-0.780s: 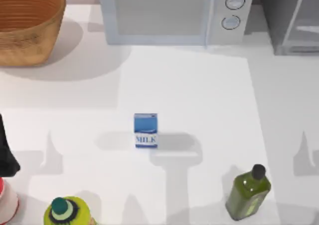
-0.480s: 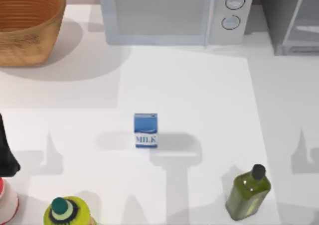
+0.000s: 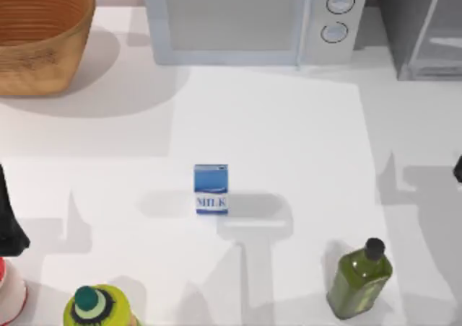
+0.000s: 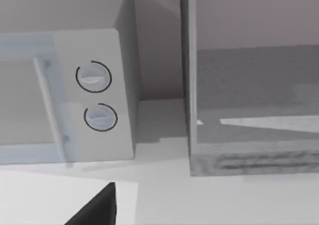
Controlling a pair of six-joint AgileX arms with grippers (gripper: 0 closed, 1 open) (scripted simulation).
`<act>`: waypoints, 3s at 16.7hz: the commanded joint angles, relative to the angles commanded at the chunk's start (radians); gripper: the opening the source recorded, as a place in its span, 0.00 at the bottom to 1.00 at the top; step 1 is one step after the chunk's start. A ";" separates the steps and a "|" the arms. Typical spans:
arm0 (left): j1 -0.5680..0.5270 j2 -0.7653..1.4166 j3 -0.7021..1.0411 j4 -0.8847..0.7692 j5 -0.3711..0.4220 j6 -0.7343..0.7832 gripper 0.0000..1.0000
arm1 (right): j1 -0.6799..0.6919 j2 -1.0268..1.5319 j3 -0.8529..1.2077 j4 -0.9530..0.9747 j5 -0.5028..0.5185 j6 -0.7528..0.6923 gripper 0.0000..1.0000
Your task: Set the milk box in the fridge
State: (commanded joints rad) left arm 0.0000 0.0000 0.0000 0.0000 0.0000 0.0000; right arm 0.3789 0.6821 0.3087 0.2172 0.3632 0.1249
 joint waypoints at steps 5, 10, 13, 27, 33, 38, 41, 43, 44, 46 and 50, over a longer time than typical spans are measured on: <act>0.000 0.000 0.000 0.000 0.000 0.000 1.00 | 0.283 0.589 0.253 0.185 0.268 0.121 1.00; 0.000 0.000 0.000 0.000 0.000 0.000 1.00 | 0.545 1.123 0.493 0.361 0.525 0.239 1.00; 0.000 0.000 0.000 0.000 0.000 0.000 1.00 | 0.666 1.375 0.606 0.443 0.650 0.297 1.00; 0.000 0.000 0.000 0.000 0.000 0.000 1.00 | 0.773 1.645 0.748 0.550 0.776 0.340 1.00; 0.000 0.000 0.000 0.000 0.000 0.000 1.00 | 0.690 1.718 0.820 0.623 0.702 0.260 1.00; 0.000 0.000 0.000 0.000 0.000 0.000 1.00 | 0.682 1.725 0.827 0.630 0.694 0.252 1.00; 0.000 0.000 0.000 0.000 0.000 0.000 1.00 | 0.682 1.725 0.827 0.630 0.694 0.252 0.77; 0.000 0.000 0.000 0.000 0.000 0.000 1.00 | 0.682 1.725 0.827 0.630 0.694 0.252 0.62; 0.000 0.000 0.000 0.000 0.000 0.000 1.00 | 0.682 1.725 0.827 0.630 0.694 0.252 0.55; 0.000 0.000 0.000 0.000 0.000 0.000 1.00 | 0.682 1.725 0.827 0.630 0.694 0.252 0.40; 0.000 0.000 0.000 0.000 0.000 0.000 1.00 | 0.682 1.725 0.827 0.630 0.694 0.252 0.10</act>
State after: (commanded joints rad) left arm 0.0000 0.0000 0.0000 0.0000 0.0000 0.0000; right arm 1.0605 2.4074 1.1353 0.8476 1.0577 0.3771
